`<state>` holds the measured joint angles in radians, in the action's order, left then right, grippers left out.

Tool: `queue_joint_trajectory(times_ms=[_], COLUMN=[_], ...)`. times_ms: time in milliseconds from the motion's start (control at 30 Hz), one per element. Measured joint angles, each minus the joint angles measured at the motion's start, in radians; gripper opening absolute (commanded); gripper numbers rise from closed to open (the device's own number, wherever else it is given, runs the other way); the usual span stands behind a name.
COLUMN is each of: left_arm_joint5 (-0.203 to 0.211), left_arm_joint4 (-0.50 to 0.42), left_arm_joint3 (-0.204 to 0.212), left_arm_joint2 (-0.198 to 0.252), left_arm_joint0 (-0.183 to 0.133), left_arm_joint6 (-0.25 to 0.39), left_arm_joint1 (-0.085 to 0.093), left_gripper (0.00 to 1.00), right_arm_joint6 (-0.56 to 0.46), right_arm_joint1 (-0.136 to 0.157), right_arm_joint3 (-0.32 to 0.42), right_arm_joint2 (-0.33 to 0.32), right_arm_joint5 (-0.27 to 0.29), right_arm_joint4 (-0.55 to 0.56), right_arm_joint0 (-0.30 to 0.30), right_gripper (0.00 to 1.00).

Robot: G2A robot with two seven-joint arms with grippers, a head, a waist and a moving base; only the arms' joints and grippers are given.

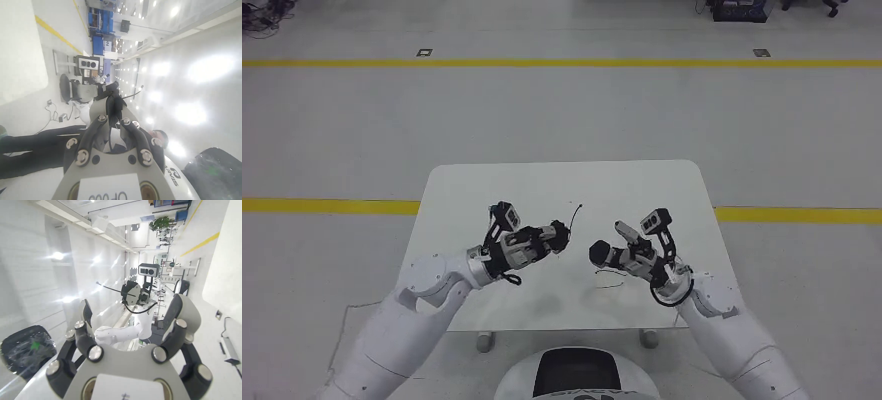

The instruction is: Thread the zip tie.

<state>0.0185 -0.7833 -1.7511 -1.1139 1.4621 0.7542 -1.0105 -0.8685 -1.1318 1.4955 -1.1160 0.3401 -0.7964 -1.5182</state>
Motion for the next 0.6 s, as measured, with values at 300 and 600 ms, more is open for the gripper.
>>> queue_joint_trajectory(times_ms=[300,600], left_arm_joint5=[0.029,0.092], left_arm_joint4=[-0.007,-0.017], left_arm_joint3=[0.038,0.040], left_arm_joint2=[0.039,0.066], left_arm_joint0=[-0.038,-0.050], left_arm_joint6=[0.006,0.017], left_arm_joint1=[-0.012,-0.022], left_gripper=[0.00,0.00], right_arm_joint6=[-0.089,-0.153], right_arm_joint1=[-0.024,-0.043], right_arm_joint3=[-0.057,-0.074], right_arm_joint2=[0.005,0.046], right_arm_joint5=[0.000,-0.005], right_arm_joint4=[-0.107,-0.213], right_arm_joint0=[0.024,0.034], right_gripper=[1.00,1.00])
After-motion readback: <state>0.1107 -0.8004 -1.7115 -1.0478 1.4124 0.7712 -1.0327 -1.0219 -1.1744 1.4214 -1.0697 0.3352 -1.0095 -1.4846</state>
